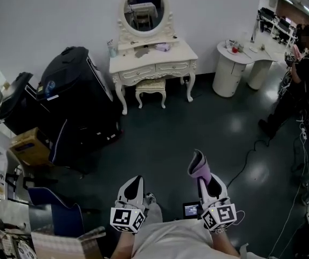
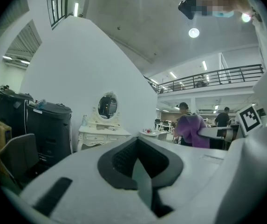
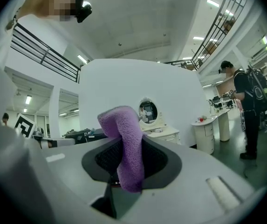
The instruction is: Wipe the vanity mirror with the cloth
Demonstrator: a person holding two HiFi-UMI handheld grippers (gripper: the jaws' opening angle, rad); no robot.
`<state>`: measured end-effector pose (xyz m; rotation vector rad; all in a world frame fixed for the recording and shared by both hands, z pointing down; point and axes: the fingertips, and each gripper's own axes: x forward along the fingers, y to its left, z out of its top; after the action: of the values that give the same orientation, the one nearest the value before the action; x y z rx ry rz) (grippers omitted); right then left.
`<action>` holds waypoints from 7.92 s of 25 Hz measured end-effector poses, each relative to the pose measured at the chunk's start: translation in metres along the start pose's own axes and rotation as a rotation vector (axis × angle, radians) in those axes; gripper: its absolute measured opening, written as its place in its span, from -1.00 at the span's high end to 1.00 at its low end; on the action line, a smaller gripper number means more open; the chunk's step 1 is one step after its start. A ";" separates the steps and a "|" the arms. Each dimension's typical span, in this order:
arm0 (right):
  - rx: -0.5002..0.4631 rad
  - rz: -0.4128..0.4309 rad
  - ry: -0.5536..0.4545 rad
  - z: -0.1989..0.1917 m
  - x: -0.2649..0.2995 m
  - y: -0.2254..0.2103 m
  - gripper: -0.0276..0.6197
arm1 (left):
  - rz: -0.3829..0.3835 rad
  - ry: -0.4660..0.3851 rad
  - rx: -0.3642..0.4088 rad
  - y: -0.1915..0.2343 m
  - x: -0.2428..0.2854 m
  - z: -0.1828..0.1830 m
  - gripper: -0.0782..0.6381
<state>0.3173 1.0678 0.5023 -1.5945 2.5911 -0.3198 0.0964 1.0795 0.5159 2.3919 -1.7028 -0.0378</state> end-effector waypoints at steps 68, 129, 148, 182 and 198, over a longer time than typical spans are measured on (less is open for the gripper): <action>0.021 0.077 0.077 0.050 0.590 -0.175 0.55 | 0.104 -0.013 -0.036 0.274 0.514 0.101 0.77; 0.018 0.171 0.097 0.110 1.142 -0.306 0.55 | 0.164 -0.052 -0.034 0.532 0.972 0.212 0.77; 0.007 0.055 0.117 0.135 1.228 -0.345 0.55 | 0.113 -0.066 -0.058 0.598 1.095 0.243 0.77; -0.157 0.226 -0.225 0.383 1.496 -0.288 0.55 | 0.147 -0.199 0.104 0.677 1.198 0.432 0.77; -0.249 0.322 -0.236 0.465 1.581 -0.221 0.55 | 0.286 -0.262 0.112 0.670 1.176 0.470 0.77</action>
<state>-0.1254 -0.4981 0.1594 -1.1553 2.7153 0.2086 -0.2004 -0.3041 0.2918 2.2751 -2.2062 -0.2267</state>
